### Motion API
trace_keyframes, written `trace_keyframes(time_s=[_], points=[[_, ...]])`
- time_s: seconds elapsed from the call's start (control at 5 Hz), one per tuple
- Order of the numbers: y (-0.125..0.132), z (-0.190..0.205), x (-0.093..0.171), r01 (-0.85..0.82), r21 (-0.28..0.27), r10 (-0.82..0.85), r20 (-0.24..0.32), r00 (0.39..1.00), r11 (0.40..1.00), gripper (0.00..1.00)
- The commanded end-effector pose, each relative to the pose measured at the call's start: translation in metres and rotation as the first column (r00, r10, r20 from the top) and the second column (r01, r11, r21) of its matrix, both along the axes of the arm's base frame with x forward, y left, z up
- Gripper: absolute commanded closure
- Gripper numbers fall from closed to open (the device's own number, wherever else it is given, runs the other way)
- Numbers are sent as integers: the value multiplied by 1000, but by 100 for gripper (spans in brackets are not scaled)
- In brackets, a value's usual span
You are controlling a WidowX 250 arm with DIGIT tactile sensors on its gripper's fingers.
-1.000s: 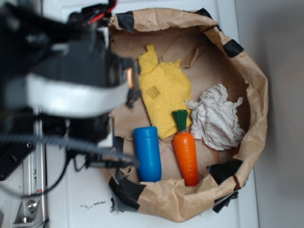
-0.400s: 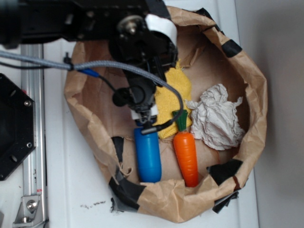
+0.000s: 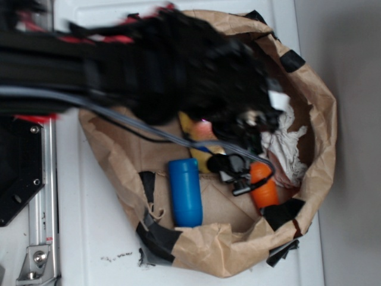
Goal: Grab the yellow cloth.
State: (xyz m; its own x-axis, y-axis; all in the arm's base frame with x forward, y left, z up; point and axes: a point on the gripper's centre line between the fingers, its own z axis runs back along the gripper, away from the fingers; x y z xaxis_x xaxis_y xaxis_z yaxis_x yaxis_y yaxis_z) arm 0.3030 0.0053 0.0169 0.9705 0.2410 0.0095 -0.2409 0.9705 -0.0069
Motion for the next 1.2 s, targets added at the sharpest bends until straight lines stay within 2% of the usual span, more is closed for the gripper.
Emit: trace_keyframes(time_s=[0.0,0.2,0.4,0.6,0.8,1.0], points=[[-24,-32,-6,120,-5,-121,-29,992,993,0],[-15,-22,-12,90,-37,-90,10,996,995,100],[-4,-8,-19,68,-72,-65,32,997,995,100],[3,0,-29,58,-79,-54,51,997,995,100],[6,3,-37,56,-73,-52,57,997,996,100],[7,20,-43,120,-43,-117,71,991,992,100]])
